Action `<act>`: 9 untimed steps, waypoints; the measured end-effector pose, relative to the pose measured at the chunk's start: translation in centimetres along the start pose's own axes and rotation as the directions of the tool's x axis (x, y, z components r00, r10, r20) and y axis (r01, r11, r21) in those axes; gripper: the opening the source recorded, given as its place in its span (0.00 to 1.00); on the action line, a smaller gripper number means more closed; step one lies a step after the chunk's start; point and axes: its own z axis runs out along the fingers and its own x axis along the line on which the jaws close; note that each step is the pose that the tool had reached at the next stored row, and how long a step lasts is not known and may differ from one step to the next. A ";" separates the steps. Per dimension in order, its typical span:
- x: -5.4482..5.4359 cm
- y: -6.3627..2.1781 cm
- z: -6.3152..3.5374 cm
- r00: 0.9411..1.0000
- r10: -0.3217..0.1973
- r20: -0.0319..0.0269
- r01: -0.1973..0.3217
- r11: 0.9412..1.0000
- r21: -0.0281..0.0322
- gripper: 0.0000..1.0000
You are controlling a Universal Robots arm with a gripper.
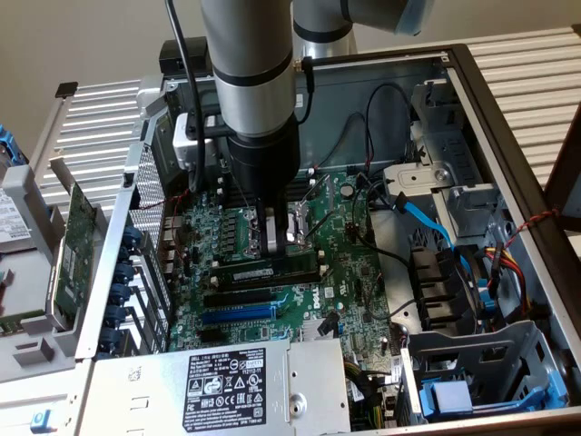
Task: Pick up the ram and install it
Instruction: 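Insert the ram into the slot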
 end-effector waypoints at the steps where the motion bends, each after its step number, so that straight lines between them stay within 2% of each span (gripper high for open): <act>1: 0.0 0.02 0.01 1.000 0.000 0.000 0.000 1.000 0.000 0.14; 2: 0.0 0.02 0.00 1.000 0.000 0.000 0.000 1.000 0.000 0.14; 3: 0.0 0.02 0.00 1.000 0.000 0.000 0.000 1.000 0.000 0.20; 4: 0.0 0.03 0.00 1.000 0.000 0.000 0.000 1.000 0.000 0.20; 5: 0.0 0.05 0.00 1.000 0.000 0.000 0.000 1.000 0.000 0.27; 9: 0.0 0.16 -0.03 1.000 0.000 0.000 0.000 1.000 0.000 0.27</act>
